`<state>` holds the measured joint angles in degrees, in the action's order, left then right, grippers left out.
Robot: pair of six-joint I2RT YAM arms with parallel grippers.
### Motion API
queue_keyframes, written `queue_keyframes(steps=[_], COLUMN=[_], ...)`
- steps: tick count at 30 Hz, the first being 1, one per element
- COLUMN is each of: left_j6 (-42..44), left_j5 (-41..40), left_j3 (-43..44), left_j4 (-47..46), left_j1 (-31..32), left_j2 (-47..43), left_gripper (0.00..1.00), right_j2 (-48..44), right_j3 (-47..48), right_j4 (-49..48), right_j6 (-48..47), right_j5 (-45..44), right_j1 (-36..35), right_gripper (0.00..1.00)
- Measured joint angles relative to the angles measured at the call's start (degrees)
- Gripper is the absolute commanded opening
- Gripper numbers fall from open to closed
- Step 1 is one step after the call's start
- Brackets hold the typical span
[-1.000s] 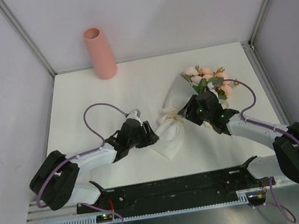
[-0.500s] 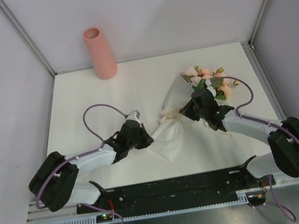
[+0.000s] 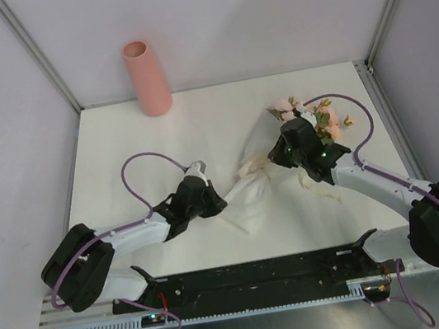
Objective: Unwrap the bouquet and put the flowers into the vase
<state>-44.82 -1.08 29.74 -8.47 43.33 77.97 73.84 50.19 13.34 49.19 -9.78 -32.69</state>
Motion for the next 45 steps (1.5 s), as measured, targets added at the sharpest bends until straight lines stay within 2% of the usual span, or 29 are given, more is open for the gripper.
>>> queue_keyframes(steps=[4, 5, 10, 14, 22, 31, 36, 38, 40, 45], left_j6=[0.09, 0.09, 0.07, 0.11, 0.24, 0.22, 0.22, 0.22, 0.22, 0.22], left_j5=[0.15, 0.24, 0.37, 1.42, 2.71, 2.8, 2.8, 2.8, 2.82, 2.82], left_j3=[-0.04, -0.04, -0.04, -0.07, -1.14, -2.12, -2.21, -2.21, -2.21, -2.21], left_j4=[0.66, 0.74, 0.87, 0.83, -0.13, -0.68, -0.9, -0.9, -0.92, -0.92], left_j1=[0.0, 0.0, 0.07, 0.17, 0.33, 0.42, 0.42, 0.44, 0.44, 0.44], left_j2=[0.0, 0.0, 0.0, -0.13, -0.83, -1.01, -1.01, -1.01, -1.01, -1.01], left_gripper=[0.0, 0.0, 0.0, 0.0, 0.0, 0.0, 0.0, 0.0, 0.0, 0.0], right_j2=[1.4, 1.66, 2.03, 2.62, 12.07, 23.8, 25.81, 26.27, 26.73, 27.26], right_j3=[2.71, 3.58, 7.48, 8.37, 12.17, 18.84, 19.71, 19.71, 19.74, 19.78], right_j4=[3.21, 4.04, 7.82, 7.41, 4.63, 4.92, 5.68, 5.77, 5.81, 6.08], right_j6=[-4.98, -6.64, -13.92, -19.82, -32.24, -40.96, -43.28, -43.56, -43.74, -44.17], right_j5=[-0.33, 0.04, 4.09, 7.8, 10.73, 11.04, 11.76, 11.87, 11.91, 11.78], right_j1=[-0.09, -0.09, -0.42, -0.92, -1.05, -1.09, -1.55, -1.88, -2.29, -3.32], right_gripper=[0.08, 0.1, 0.34, 0.43, 0.46, 0.46, 0.46, 0.46, 0.41, 0.06])
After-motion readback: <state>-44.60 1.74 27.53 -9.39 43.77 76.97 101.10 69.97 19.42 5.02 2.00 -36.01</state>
